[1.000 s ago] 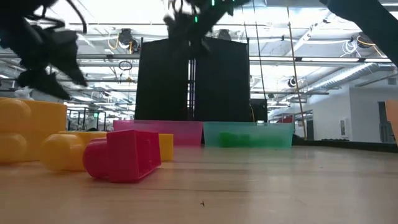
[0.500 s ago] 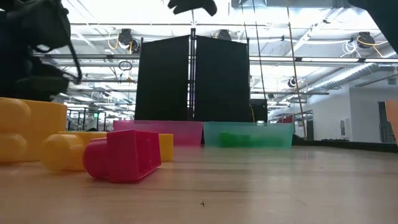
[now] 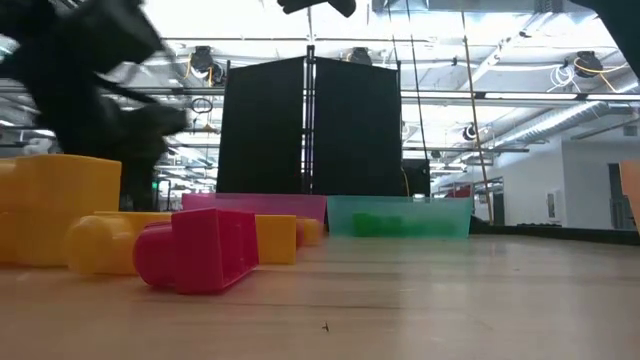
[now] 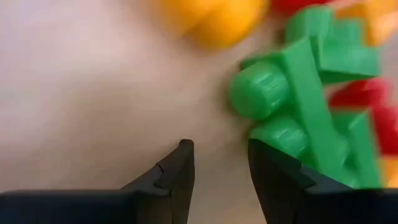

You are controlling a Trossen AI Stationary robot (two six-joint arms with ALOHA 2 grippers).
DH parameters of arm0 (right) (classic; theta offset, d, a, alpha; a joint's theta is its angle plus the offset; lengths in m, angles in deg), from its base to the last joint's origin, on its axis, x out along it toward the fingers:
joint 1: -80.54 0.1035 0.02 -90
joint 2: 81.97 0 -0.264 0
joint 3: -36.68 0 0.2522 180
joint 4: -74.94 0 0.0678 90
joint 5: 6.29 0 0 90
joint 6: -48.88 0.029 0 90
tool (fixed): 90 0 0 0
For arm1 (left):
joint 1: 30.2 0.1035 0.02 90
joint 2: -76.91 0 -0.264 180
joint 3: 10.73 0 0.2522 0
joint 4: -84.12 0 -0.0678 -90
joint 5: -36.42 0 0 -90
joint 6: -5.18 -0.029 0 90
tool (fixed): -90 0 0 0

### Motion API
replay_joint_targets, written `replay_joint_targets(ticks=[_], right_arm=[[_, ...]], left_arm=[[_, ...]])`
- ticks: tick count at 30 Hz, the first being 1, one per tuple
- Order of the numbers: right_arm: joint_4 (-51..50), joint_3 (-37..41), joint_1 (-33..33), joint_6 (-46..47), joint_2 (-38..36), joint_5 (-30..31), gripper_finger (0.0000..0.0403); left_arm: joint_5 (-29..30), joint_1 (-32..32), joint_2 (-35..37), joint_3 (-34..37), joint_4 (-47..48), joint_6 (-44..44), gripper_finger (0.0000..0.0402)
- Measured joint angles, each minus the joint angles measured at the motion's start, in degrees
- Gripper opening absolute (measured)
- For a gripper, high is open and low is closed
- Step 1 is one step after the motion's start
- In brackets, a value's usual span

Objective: Sort blocks
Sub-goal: Move the green game pieces from the middle left to the center, then put the green game piece into the green bin

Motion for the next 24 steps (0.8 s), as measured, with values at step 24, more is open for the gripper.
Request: replay_joint_targets(ticks=[24], right_arm=[[-20.7,8.9,12.5,11.3,2.6,3.5,0.0089]], left_arm=[[-21.1,23.4,14.0,-7.9,-15.0,-35.9,0.0153]])
